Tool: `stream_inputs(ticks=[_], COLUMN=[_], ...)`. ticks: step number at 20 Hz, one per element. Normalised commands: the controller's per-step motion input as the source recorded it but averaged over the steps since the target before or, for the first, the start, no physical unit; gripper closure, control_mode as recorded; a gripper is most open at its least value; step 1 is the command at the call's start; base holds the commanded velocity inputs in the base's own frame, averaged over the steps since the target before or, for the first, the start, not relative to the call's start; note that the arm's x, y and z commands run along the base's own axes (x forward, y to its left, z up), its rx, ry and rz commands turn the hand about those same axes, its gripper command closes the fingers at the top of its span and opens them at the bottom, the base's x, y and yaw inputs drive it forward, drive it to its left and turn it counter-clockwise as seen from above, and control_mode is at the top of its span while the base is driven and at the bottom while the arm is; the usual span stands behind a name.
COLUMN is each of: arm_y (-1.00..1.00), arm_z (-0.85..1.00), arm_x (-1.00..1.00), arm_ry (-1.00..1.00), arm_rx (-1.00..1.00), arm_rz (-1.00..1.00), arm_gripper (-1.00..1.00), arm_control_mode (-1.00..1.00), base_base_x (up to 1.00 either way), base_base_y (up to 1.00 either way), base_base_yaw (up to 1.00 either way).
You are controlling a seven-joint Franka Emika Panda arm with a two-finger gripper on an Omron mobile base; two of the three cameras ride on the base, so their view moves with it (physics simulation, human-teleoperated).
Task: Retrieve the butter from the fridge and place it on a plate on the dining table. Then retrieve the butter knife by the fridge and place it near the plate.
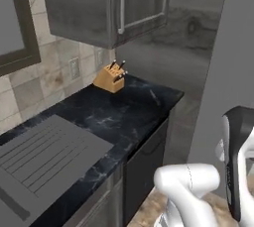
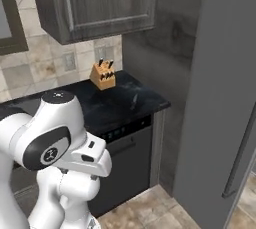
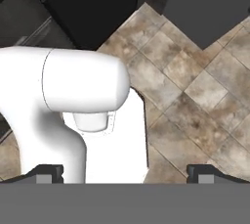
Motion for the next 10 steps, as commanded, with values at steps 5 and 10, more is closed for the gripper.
stream_inputs(ticks=[5,10], arm_y=[0.00,0.00], arm_z=[0.00,0.00], arm_x=[0.00,0.00], arm_ry=[0.00,0.00], arm_rx=[0.00,0.00], arm_rz=[0.00,0.00], arm_gripper=[-1.00,-1.00], arm_control_mode=[1.00,1.00], base_base_x=[0.68,0.54], base_base_y=[-0.16,-0.41], base_base_yaw=[0.02,0.15])
